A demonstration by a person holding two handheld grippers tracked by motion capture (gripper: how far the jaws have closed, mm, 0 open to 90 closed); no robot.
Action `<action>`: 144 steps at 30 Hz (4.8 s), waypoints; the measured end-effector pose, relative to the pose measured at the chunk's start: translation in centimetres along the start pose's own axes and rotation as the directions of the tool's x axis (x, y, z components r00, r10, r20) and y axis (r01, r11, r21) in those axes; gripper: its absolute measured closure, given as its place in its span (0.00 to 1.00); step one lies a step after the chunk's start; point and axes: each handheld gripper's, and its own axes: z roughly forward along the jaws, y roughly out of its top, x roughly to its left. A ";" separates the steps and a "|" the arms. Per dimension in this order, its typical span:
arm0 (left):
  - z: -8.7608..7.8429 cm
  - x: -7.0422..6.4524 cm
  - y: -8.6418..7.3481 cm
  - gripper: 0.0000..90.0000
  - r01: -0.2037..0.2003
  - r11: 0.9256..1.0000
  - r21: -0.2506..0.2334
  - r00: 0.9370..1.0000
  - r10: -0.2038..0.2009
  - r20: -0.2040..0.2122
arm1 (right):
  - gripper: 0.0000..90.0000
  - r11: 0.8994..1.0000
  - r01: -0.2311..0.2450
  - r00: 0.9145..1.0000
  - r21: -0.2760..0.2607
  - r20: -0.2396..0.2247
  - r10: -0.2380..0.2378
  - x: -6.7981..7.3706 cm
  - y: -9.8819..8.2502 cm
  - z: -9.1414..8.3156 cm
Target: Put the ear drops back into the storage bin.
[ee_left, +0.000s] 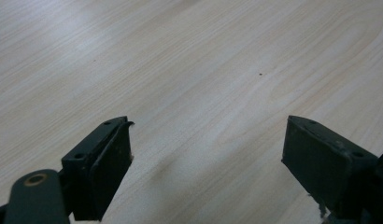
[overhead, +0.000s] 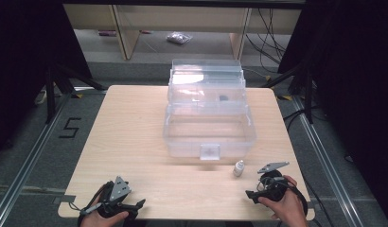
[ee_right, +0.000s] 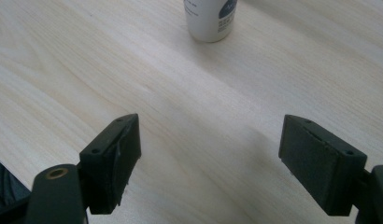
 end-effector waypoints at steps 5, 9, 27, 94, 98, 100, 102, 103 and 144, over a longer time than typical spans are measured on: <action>0.0 0.0 0.0 0.17 0.002 1.000 -0.002 1.000 -0.002 0.000 | 0.24 1.000 -0.004 1.000 0.023 -0.014 0.005 0.3 0.2 0.1; 0.1 -0.1 0.0 0.17 0.010 1.000 -0.010 1.000 -0.011 -0.004 | 0.27 0.999 0.015 1.000 0.029 -0.012 -0.014 0.4 0.6 0.2; 0.1 0.0 -0.1 0.17 0.018 1.000 0.002 1.000 -0.018 0.003 | 0.32 0.992 0.036 0.999 0.117 -0.022 -0.034 0.0 3.3 0.2; 0.0 0.1 0.0 0.17 0.004 1.000 0.000 1.000 -0.004 0.008 | 0.52 0.945 0.226 0.972 0.238 0.003 -0.234 0.6 11.0 2.3; -0.1 0.2 0.0 0.17 0.004 1.000 0.000 1.000 -0.004 0.006 | 0.53 0.938 0.244 0.968 0.247 0.000 -0.252 0.5 11.2 2.7; -0.1 0.2 0.0 0.17 0.003 1.000 0.002 1.000 -0.003 0.009 | 0.54 0.936 0.247 0.967 0.250 -0.002 -0.255 0.6 11.3 2.8; 0.0 0.2 0.0 0.17 0.001 1.000 0.001 1.000 -0.001 0.004 | 0.55 0.937 0.239 0.969 0.254 0.003 -0.248 0.7 11.3 2.9; 0.0 0.1 0.0 0.17 0.006 1.000 -0.004 1.000 -0.006 0.003 | 0.56 0.936 0.241 0.968 0.256 0.000 -0.249 0.7 11.4 2.9; 0.0 0.3 -0.1 0.17 0.013 1.000 0.000 1.000 -0.013 0.005 | 0.67 0.903 0.337 0.940 0.266 -0.045 -0.338 1.2 12.4 1.2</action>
